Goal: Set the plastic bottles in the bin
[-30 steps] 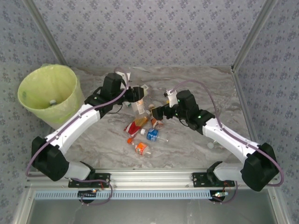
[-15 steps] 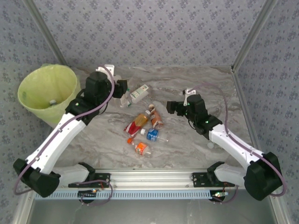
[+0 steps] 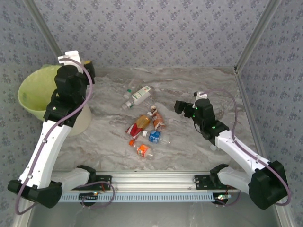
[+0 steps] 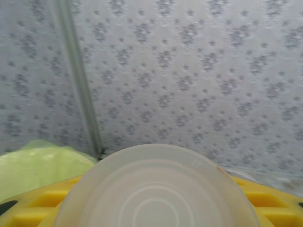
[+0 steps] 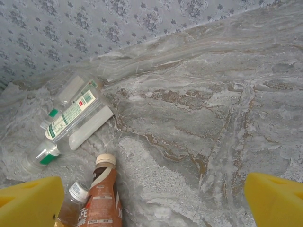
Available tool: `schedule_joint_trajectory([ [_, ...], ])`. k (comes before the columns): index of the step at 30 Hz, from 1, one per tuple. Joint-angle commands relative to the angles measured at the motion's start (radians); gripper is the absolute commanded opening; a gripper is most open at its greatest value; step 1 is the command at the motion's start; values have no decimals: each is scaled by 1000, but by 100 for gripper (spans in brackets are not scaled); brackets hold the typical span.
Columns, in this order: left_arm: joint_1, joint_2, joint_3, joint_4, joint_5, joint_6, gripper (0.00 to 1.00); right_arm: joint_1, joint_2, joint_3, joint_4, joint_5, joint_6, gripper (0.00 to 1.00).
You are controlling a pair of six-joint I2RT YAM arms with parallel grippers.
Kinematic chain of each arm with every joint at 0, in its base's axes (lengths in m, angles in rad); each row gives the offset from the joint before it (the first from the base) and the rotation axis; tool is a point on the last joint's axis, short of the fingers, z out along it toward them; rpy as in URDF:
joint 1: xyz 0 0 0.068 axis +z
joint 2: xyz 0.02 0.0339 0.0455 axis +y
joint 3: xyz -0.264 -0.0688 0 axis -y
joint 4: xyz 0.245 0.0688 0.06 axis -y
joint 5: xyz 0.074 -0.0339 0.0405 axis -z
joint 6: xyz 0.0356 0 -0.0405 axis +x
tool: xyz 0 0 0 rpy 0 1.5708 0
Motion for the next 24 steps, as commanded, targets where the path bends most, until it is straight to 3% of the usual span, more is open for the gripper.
schedule_joint_trajectory([
  [1,85,10,36,54,-62,38,41,-4,-26,-13,22,38,30,100],
  [13,355,69,-9,-16,-72,-113,43,-5,-35,-13,-4,39,30,100],
  [19,466,118,-51,-96,53,-252,44,-4,-34,-11,-11,26,24,100],
  [24,501,182,-58,-186,106,-325,48,-5,-36,-7,-30,27,22,100],
])
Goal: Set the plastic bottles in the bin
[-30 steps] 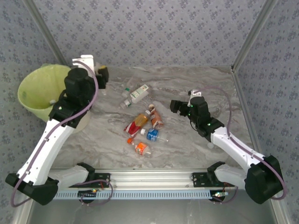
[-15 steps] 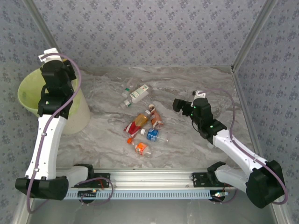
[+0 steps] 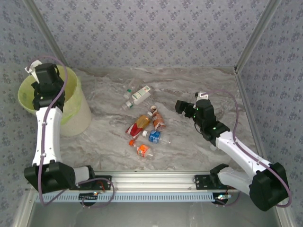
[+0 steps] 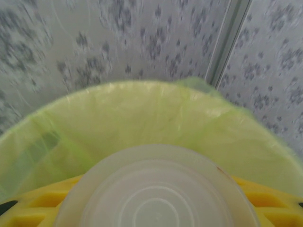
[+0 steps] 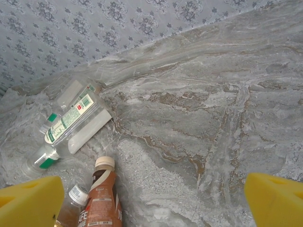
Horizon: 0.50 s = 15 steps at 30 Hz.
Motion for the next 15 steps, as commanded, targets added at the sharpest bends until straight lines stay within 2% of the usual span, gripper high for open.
schedule_joint_trajectory([
  [1,16,33,-2,-86,51,-86,48,-4,-23,-2,-21,10,4,100],
  [3,27,59,10,-126,50,-112,53,-4,-24,-1,-25,13,4,100],
  [7,34,86,53,-194,62,-143,75,-4,-23,0,-31,16,3,100],
  [8,34,87,60,-197,72,-144,79,-4,-23,-1,-32,17,4,100],
  [12,34,75,71,-197,146,-145,87,-4,-19,-5,-27,21,9,100],
  [15,33,55,75,-197,201,-149,88,-3,-12,-5,-24,17,13,100],
])
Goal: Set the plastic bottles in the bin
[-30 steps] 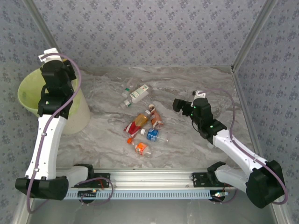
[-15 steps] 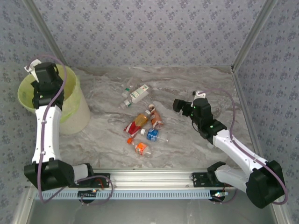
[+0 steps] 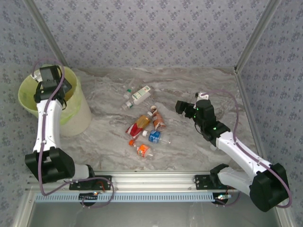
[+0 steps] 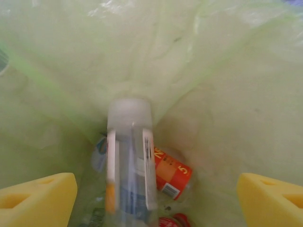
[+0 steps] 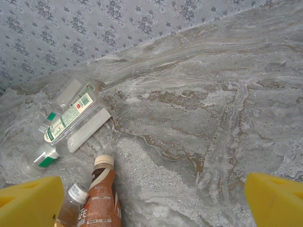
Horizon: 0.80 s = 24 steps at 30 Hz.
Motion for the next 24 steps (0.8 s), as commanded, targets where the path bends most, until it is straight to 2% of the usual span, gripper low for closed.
schedule_joint_trajectory([
  [1,-1,-47,42,-17,87,-15,89,-3,-3,-5,-13,16,14,100],
  [6,-30,-93,70,-14,156,0,91,-2,7,-2,-6,19,15,100],
  [11,-123,-155,71,34,210,28,95,-3,22,5,3,16,15,100],
  [13,-187,-163,85,36,201,53,99,-1,27,9,3,15,15,100],
  [19,-428,-152,122,61,160,150,100,-1,41,24,4,7,10,100],
  [24,-549,-70,189,37,214,236,100,2,46,26,2,1,9,100],
])
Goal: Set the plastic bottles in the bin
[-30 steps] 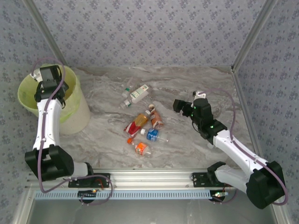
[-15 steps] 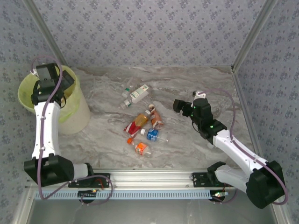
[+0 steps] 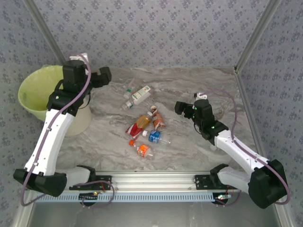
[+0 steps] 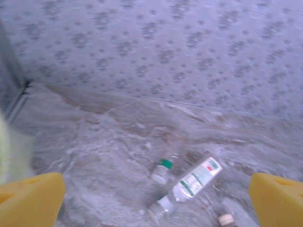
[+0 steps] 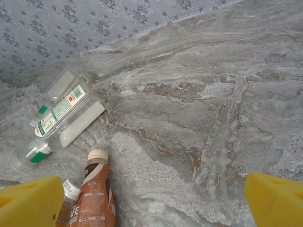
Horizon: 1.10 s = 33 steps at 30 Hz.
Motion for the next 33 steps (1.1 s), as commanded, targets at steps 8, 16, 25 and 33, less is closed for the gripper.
schedule_joint_trajectory([
  [8,-112,299,176,-92,169,98,99,3,-4,36,-37,21,13,100],
  [16,-106,581,311,-208,175,149,99,6,-58,23,-107,74,22,100],
  [25,4,856,485,-258,250,69,93,5,-91,23,-142,96,29,100],
  [33,17,1036,637,-306,240,141,73,6,-113,19,-167,113,34,100],
])
